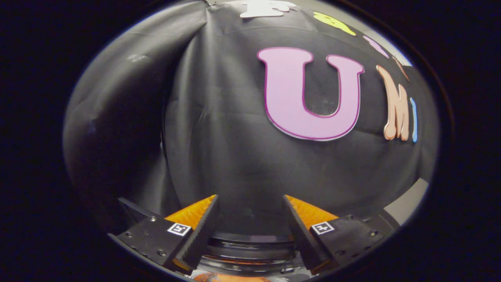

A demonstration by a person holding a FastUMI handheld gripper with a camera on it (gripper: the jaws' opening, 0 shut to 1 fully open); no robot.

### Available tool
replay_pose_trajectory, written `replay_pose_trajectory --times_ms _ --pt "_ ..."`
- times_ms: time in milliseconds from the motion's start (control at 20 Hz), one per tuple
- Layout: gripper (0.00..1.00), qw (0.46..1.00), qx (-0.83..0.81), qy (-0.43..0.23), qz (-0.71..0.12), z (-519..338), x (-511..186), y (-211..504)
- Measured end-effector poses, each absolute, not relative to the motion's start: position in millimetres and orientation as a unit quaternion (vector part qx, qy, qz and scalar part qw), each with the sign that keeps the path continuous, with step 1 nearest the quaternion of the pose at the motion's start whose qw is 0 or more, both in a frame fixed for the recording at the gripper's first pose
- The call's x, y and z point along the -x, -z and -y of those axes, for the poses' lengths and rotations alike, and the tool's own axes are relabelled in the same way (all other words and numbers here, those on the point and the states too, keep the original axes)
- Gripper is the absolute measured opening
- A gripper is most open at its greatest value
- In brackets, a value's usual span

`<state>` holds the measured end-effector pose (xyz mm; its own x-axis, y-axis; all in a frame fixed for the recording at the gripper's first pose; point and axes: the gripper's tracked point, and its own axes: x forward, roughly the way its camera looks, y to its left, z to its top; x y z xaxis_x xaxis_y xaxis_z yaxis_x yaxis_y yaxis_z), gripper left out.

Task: Put the clothes into the washing machine and then close the washing machine lid.

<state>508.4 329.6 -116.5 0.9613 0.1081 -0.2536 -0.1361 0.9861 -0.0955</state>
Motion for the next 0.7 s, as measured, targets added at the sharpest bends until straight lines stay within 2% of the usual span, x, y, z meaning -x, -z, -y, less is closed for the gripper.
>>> replay_pose_trajectory --times_ms 700 --pt "0.98 0.993 0.055 -0.027 -0.101 -321.9 -495.8 107.4"
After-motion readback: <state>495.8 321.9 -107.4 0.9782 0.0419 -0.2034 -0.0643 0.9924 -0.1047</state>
